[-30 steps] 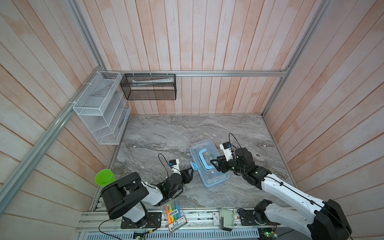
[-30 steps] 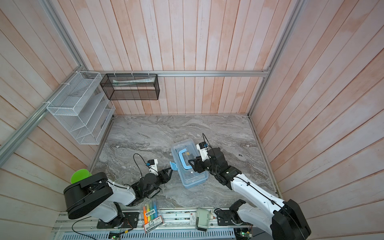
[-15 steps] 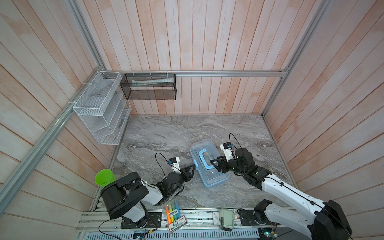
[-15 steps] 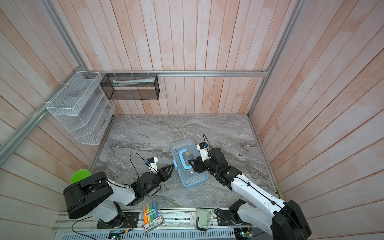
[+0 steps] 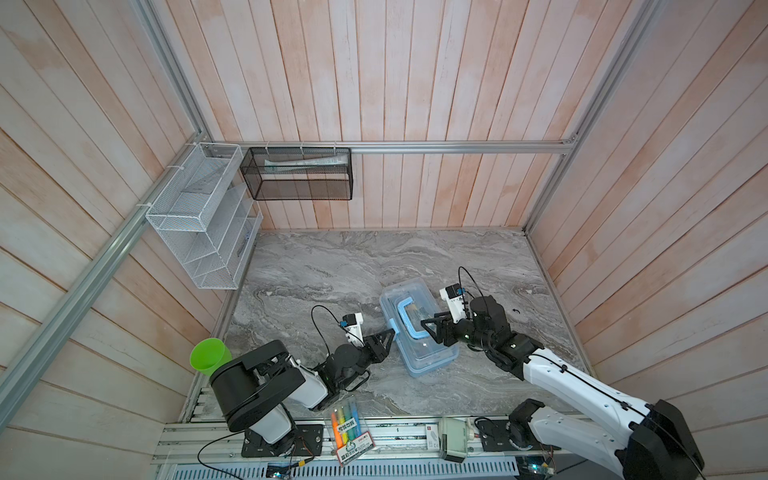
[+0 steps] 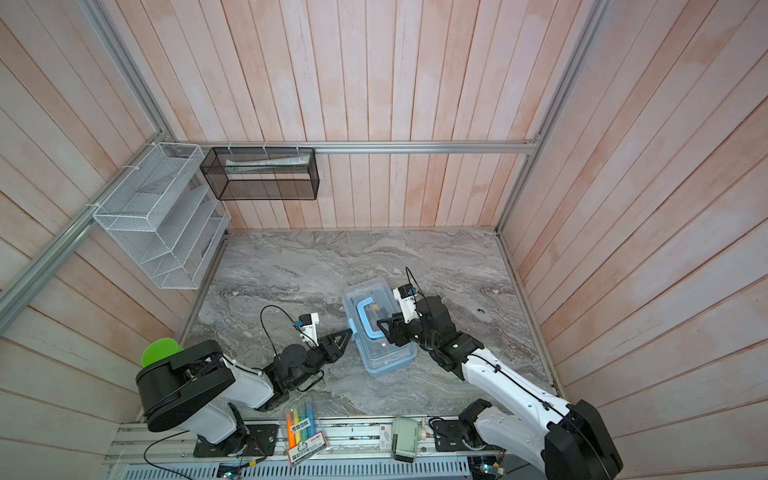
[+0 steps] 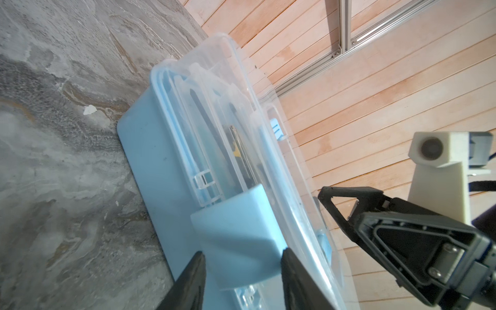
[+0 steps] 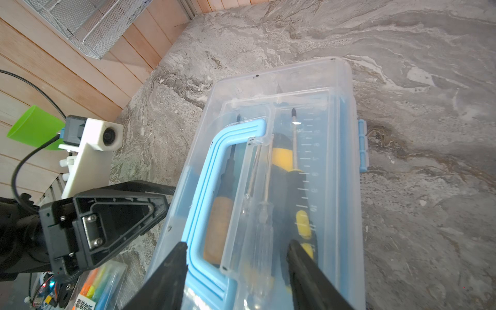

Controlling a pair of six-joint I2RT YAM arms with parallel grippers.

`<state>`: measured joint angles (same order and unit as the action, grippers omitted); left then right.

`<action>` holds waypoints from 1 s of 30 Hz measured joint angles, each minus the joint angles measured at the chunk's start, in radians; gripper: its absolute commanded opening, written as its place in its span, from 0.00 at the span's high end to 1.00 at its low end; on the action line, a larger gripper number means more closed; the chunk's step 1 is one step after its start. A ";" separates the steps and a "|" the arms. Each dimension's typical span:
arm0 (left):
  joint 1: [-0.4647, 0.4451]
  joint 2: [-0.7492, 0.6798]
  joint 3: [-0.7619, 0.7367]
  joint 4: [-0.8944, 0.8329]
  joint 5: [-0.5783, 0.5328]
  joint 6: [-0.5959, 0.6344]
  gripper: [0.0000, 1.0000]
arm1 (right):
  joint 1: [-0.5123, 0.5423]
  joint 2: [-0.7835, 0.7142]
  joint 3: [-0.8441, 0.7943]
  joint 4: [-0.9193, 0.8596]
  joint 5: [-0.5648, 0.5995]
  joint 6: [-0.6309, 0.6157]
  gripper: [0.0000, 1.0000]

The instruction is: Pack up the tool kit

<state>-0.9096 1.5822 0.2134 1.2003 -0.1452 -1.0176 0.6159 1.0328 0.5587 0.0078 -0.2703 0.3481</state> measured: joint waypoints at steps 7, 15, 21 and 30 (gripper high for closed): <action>0.000 -0.032 0.036 -0.082 0.007 0.000 0.52 | -0.002 0.000 -0.001 0.001 -0.001 0.000 0.39; 0.000 -0.048 0.057 -0.150 0.007 -0.008 0.52 | -0.002 0.000 -0.001 0.001 -0.001 0.000 0.39; 0.000 -0.087 0.063 -0.231 -0.005 -0.016 0.53 | -0.002 -0.001 -0.005 0.008 -0.001 0.001 0.39; 0.000 -0.129 0.091 -0.420 -0.035 -0.016 0.54 | -0.002 -0.001 -0.005 0.009 -0.001 0.001 0.39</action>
<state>-0.9100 1.4528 0.3042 0.7807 -0.1802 -1.0340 0.6144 1.0321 0.5541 0.0170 -0.2714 0.3492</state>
